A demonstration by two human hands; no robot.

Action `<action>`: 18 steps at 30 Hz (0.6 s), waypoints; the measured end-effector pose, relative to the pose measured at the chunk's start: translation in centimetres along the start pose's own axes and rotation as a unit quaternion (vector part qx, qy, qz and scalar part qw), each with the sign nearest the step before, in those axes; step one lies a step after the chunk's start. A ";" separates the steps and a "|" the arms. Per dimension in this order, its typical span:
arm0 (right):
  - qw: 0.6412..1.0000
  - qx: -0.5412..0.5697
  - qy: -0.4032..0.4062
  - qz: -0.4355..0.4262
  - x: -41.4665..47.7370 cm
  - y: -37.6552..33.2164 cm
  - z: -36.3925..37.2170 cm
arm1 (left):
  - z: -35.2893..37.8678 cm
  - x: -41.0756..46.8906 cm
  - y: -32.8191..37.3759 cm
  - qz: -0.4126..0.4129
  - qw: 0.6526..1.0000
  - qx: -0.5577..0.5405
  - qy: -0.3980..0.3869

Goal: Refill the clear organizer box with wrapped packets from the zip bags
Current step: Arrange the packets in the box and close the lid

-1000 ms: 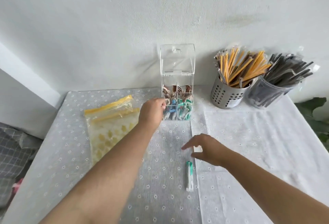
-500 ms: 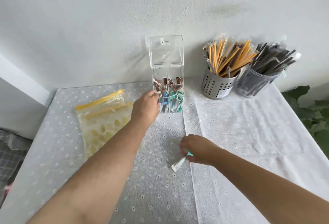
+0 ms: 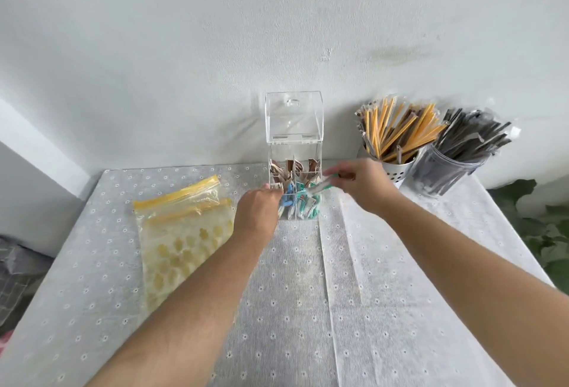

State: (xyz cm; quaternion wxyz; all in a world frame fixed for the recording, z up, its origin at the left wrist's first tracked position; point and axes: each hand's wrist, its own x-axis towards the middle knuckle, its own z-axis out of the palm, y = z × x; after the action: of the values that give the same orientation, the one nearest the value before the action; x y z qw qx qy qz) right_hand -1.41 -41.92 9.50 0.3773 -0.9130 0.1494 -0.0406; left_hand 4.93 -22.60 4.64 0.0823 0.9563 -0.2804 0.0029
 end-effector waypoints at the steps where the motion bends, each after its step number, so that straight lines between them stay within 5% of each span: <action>1: 0.999 -0.021 0.027 -0.017 1.0 -0.6 -0.3 | 0.0 0.1 0.1 -0.001 1.000 -0.001 -0.004; 10: 0.958 -0.267 -0.081 -0.067 5.1 -2.3 4.5 | 0.1 0.1 0.4 0.011 0.999 0.039 -0.003; 14: 0.929 -0.357 -0.056 -0.077 5.3 -1.9 5.9 | 0.4 0.2 0.1 0.010 1.000 0.027 0.006; 18: 0.943 -0.328 -0.011 -0.046 5.4 -1.5 5.2 | 0.9 0.4 -0.2 0.017 1.000 0.007 0.002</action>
State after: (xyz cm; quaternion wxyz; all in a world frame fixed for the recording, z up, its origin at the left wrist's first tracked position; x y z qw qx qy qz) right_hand 5.10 -39.03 6.62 0.0560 -0.9926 0.1077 0.0035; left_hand 5.30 -22.78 3.71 0.0755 0.9519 -0.2968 0.0081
